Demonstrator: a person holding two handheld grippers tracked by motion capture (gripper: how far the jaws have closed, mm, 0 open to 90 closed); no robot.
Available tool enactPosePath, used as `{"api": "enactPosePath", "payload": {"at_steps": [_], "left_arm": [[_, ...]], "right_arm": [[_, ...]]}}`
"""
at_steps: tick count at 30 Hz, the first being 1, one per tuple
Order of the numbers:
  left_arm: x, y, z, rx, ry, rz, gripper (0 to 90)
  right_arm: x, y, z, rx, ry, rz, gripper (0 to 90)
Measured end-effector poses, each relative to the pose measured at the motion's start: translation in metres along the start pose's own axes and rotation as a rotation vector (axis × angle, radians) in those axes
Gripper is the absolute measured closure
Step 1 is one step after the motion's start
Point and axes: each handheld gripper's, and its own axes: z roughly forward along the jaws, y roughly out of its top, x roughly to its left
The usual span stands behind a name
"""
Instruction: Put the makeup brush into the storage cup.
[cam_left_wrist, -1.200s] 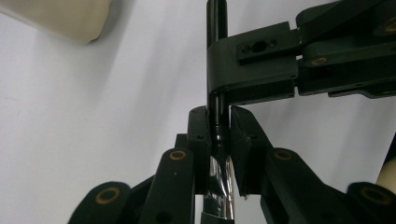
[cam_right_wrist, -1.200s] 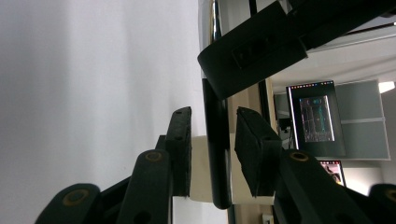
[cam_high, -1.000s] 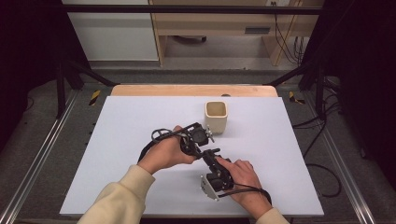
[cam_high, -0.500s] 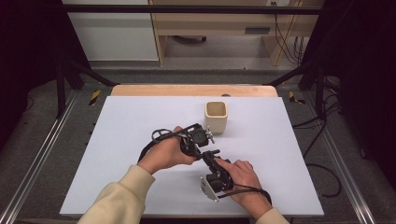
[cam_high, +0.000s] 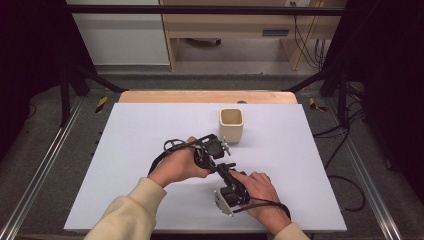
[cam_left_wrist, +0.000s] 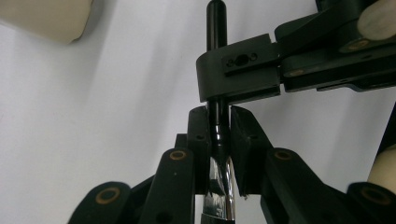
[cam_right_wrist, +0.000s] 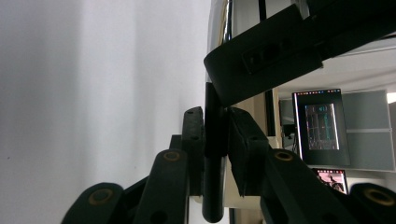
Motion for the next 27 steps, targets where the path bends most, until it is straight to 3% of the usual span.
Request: {"api": "enactPosePath", "payload": {"at_steps": [7,10,11,12,15,19,22,27], "left_arm": [[0.000,-0.002,0.000,-0.018,0.004,-0.001,77.6],[0.001,-0.004,-0.004,-0.058,0.010,-0.008,72.5],[0.001,-0.004,-0.005,-0.070,0.015,-0.011,70.0],[0.002,-0.005,-0.008,-0.088,0.023,-0.013,68.4],[0.005,-0.008,-0.013,-0.117,0.038,-0.020,65.2],[0.010,-0.014,-0.018,-0.149,0.081,-0.033,58.9],[0.012,-0.019,-0.021,-0.186,0.072,-0.026,58.7],[0.015,-0.025,-0.022,-0.200,0.111,-0.059,47.9]], "right_arm": [[0.001,-0.001,0.000,0.002,0.003,0.011,78.9],[0.002,-0.002,0.000,0.015,0.017,0.013,79.0],[0.002,-0.004,0.001,0.010,0.023,-0.013,78.9],[0.003,-0.004,0.001,0.022,0.025,0.007,79.0],[0.003,-0.008,0.002,0.025,0.030,0.001,79.0],[0.003,-0.011,0.002,0.042,0.032,0.027,79.0],[0.003,-0.013,0.002,0.042,0.034,0.015,78.9],[0.005,-0.013,0.003,0.044,0.039,0.035,79.0]]}}
